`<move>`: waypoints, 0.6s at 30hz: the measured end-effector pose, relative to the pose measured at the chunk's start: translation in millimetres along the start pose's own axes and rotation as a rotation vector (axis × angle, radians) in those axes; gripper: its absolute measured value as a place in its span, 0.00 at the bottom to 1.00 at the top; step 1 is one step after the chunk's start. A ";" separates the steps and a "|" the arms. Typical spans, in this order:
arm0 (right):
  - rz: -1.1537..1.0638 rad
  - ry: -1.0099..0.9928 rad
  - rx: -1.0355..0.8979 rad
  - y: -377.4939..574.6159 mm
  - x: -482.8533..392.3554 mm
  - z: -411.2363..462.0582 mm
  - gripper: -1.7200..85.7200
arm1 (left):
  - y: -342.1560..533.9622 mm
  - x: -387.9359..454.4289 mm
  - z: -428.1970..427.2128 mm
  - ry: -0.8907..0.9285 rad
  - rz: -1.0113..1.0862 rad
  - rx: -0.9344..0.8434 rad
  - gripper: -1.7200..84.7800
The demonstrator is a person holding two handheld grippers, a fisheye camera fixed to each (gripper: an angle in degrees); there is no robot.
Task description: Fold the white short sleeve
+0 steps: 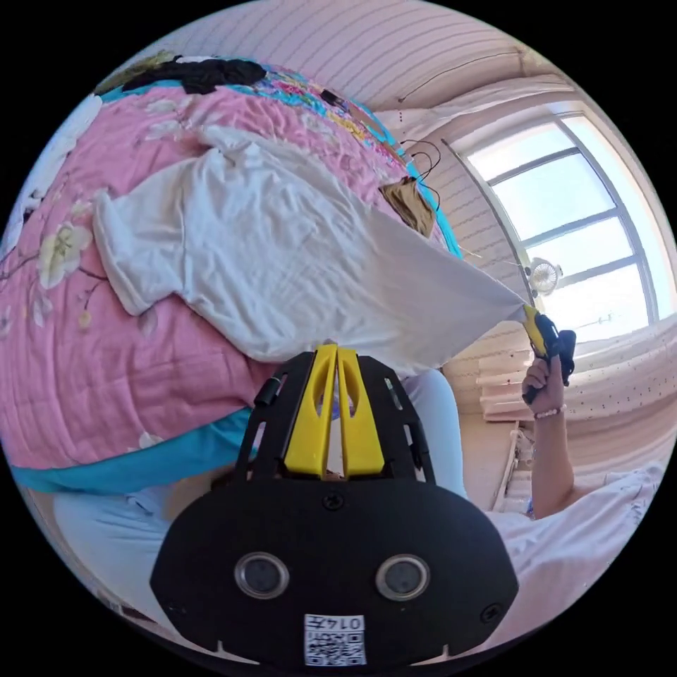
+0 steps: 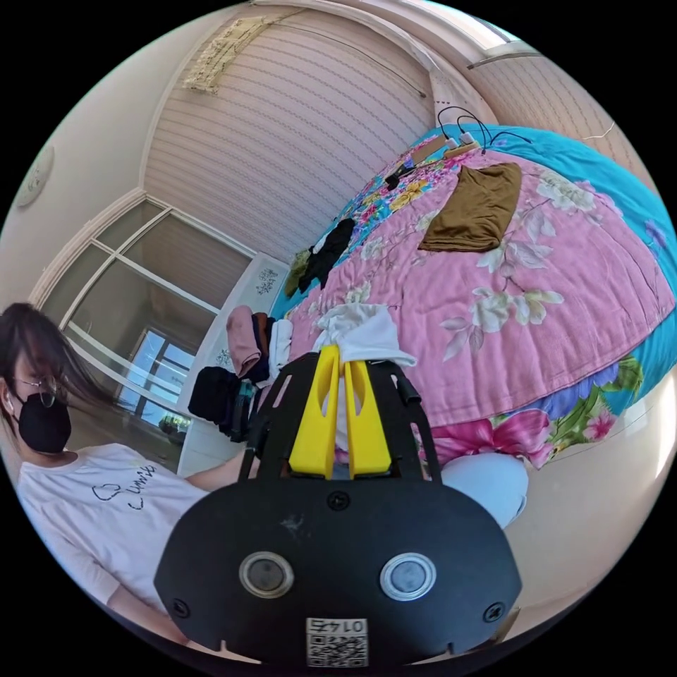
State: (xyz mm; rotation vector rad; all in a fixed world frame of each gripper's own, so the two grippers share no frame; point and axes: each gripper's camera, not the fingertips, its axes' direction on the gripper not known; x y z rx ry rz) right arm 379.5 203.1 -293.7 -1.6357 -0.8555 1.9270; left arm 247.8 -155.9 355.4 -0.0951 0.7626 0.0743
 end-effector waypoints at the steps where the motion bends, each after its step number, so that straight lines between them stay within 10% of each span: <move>1: -0.002 -0.005 -0.002 -6.2 0.2 3.1 0.02 | -3.0 -1.3 -12.0 -0.001 0.002 0.024 0.01; 7: 0.034 0.057 0.003 -31.4 10.7 41.4 0.02 | -70.9 -32.4 -73.3 -0.183 -0.038 0.227 0.02; 18: 0.127 0.267 -0.042 -58.4 32.8 97.5 0.02 | 4.2 -0.1 -7.5 -0.221 0.001 0.023 0.10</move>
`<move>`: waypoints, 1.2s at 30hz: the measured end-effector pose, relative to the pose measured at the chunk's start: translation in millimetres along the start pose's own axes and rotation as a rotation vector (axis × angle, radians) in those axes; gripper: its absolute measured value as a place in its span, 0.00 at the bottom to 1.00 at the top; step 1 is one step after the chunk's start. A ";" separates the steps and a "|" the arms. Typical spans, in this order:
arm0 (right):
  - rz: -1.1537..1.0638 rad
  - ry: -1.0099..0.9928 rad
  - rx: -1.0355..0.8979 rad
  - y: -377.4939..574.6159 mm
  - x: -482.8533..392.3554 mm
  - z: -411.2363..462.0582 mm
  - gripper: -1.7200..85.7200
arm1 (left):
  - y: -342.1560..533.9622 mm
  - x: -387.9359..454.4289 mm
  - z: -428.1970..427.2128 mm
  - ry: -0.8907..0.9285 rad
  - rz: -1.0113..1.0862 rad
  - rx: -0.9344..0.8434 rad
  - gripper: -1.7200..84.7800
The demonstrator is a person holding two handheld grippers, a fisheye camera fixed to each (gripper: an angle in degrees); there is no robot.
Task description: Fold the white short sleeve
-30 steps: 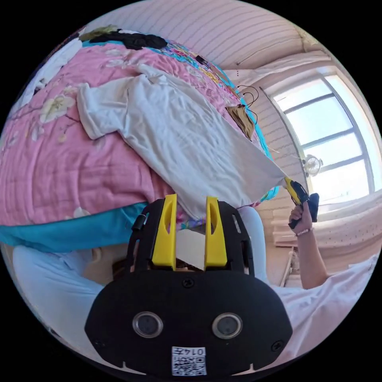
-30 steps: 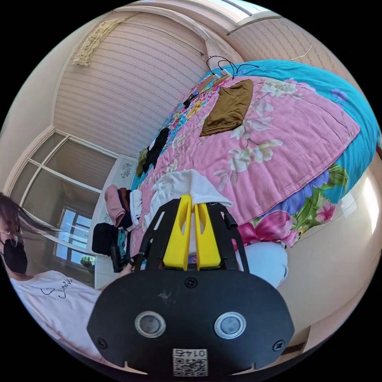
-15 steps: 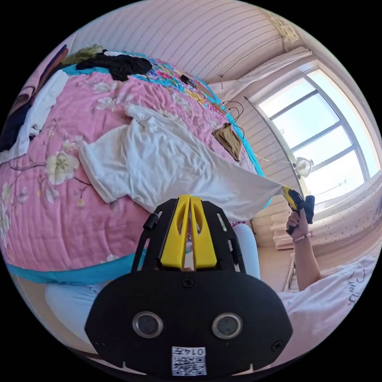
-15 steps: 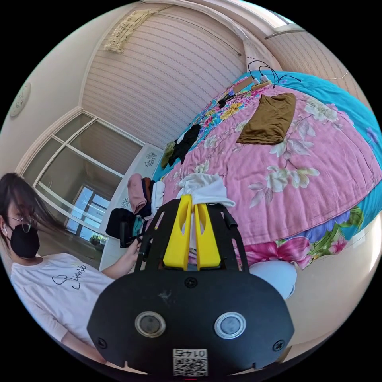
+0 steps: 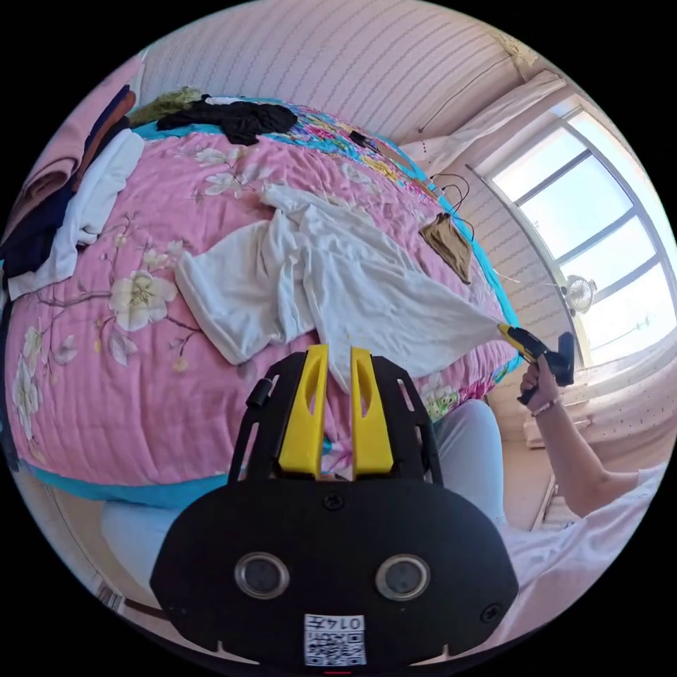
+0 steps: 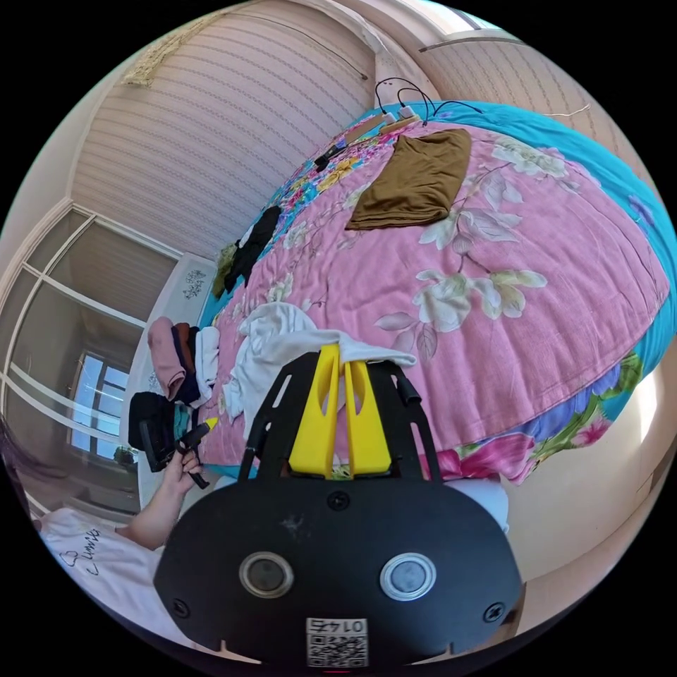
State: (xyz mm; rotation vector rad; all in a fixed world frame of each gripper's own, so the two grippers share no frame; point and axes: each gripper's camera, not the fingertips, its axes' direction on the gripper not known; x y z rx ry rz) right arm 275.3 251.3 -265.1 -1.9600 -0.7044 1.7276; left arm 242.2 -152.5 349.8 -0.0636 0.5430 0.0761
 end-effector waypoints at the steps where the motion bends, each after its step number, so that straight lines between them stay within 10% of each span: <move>1: 0.003 0.000 -0.009 0.0 -0.2 1.7 0.02 | 5.1 2.5 5.7 -0.013 -0.004 -0.003 0.11; 11: -0.059 -0.063 0.028 -11.5 -28.9 -17.6 0.02 | -14.0 1.3 -9.4 0.155 -0.103 0.015 0.01; 36: -0.006 0.060 -0.082 -14.5 -51.1 2.2 0.02 | 22.2 67.6 -56.8 -0.117 0.074 -0.044 0.04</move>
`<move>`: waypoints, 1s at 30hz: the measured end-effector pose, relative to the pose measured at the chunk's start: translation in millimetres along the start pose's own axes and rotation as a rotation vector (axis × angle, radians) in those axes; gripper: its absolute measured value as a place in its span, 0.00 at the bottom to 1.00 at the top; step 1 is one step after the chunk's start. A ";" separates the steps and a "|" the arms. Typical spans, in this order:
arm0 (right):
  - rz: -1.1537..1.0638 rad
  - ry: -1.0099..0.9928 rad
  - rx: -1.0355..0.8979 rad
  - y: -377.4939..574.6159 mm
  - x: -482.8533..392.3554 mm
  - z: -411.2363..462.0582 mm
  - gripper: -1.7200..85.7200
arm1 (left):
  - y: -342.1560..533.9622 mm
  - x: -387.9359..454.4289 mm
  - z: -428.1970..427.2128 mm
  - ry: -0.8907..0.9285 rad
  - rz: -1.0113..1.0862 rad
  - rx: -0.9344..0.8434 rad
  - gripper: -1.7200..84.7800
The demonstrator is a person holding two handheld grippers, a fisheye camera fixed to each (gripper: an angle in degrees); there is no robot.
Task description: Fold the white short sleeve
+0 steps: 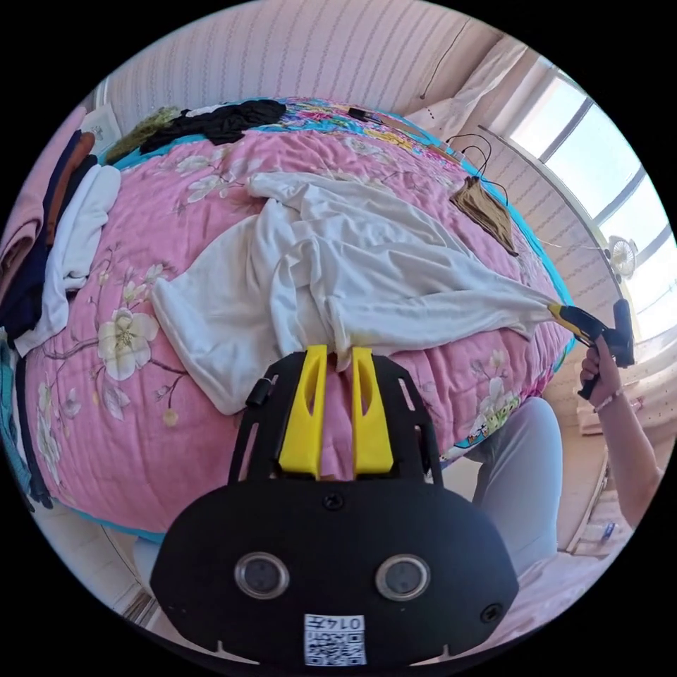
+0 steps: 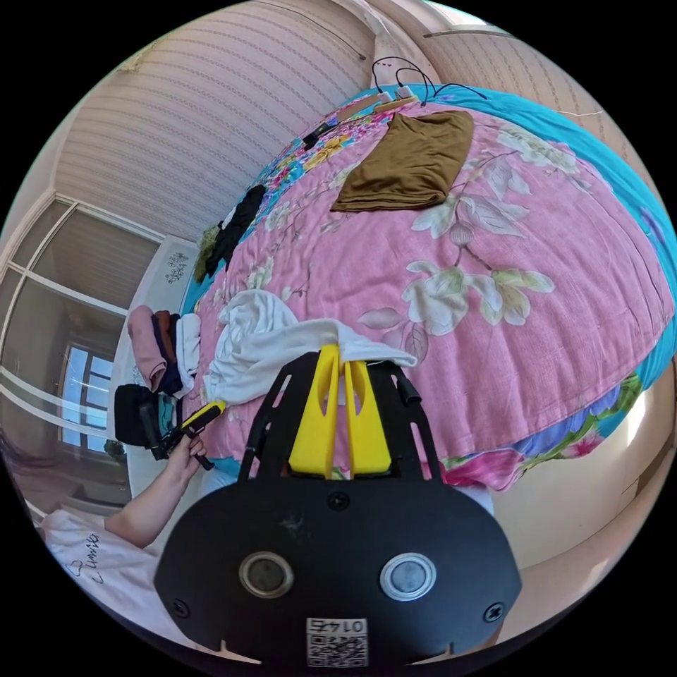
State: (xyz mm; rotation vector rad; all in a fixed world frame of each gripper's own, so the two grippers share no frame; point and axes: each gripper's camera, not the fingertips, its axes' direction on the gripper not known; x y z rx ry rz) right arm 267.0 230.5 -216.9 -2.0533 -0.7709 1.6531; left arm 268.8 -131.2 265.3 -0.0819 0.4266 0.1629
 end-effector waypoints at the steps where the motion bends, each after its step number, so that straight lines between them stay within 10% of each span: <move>1: -0.003 -0.014 0.002 3.4 -2.0 -5.5 0.02 | 5.3 -2.2 -10.5 0.044 -0.005 0.008 0.03; 13: -0.400 -0.656 -0.075 90.4 -55.0 -139.8 0.02 | 214.2 -64.3 -355.7 0.809 0.342 0.775 0.01; 22: -0.929 -1.008 0.123 145.2 -151.5 -271.7 0.02 | 310.3 -62.1 -544.2 0.652 0.505 1.217 0.01; 30: -0.674 -0.668 -0.016 28.8 -188.0 -205.6 0.02 | 133.4 -120.6 -509.4 0.467 0.126 0.883 0.01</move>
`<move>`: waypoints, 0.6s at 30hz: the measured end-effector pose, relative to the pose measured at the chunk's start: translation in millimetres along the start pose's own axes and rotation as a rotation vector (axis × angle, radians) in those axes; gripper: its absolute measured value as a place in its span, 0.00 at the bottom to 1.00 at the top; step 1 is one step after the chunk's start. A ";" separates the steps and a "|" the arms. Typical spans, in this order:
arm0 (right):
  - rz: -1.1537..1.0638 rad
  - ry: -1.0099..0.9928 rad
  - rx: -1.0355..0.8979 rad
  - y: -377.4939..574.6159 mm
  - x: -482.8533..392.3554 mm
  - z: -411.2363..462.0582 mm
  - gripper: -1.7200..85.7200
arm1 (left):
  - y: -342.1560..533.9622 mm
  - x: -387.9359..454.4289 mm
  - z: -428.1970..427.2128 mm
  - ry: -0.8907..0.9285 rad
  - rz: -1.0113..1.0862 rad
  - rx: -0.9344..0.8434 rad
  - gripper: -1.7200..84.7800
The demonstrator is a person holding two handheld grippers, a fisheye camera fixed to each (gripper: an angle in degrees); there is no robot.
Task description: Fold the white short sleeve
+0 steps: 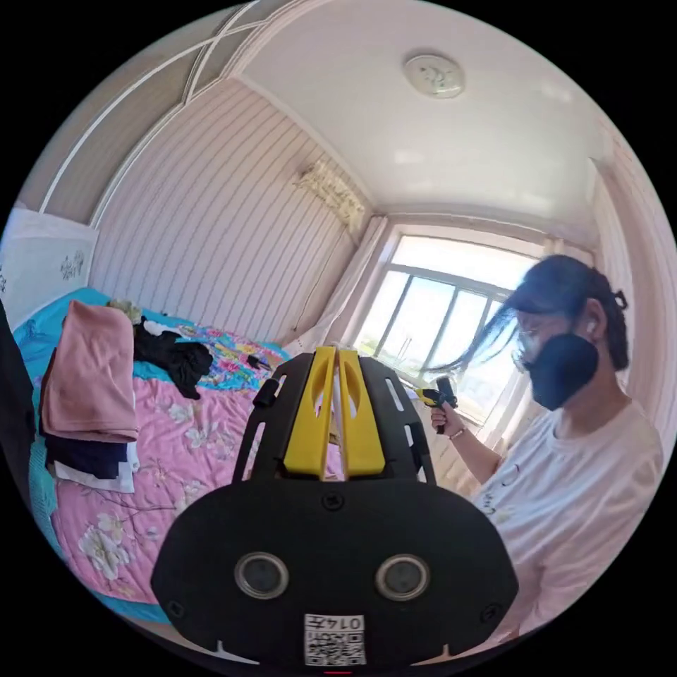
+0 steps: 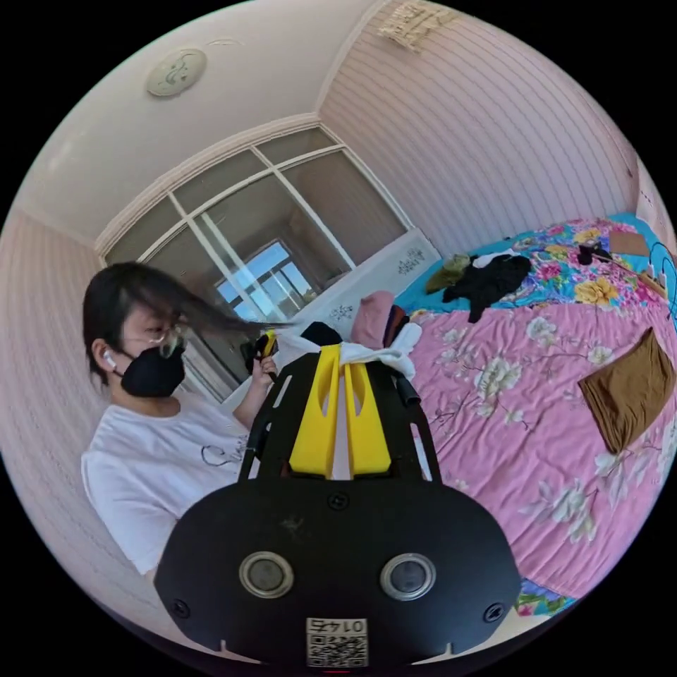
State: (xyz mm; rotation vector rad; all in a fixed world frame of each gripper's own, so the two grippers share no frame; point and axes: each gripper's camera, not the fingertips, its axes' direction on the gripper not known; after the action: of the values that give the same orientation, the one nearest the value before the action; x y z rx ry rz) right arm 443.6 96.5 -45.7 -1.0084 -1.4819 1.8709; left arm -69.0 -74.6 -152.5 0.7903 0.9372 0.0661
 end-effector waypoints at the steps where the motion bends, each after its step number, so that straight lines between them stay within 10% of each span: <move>1: 0.072 0.013 0.003 -21.4 28.8 10.5 0.02 | -27.7 -22.2 28.2 -0.038 -0.021 -0.029 0.01; 9: -0.040 0.128 0.249 -184.9 26.0 -6.9 0.02 | -199.4 -12.5 92.8 -0.106 0.047 0.170 0.01; 18: -0.132 0.047 0.257 -120.7 39.4 10.5 0.02 | -91.5 -69.3 77.2 -0.163 -0.038 -0.013 0.01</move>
State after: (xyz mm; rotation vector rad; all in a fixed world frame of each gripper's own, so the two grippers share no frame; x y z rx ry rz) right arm 408.3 151.5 63.8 -0.8082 -1.2131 1.8717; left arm -79.2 -211.5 -136.1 0.7540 0.7963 -0.0253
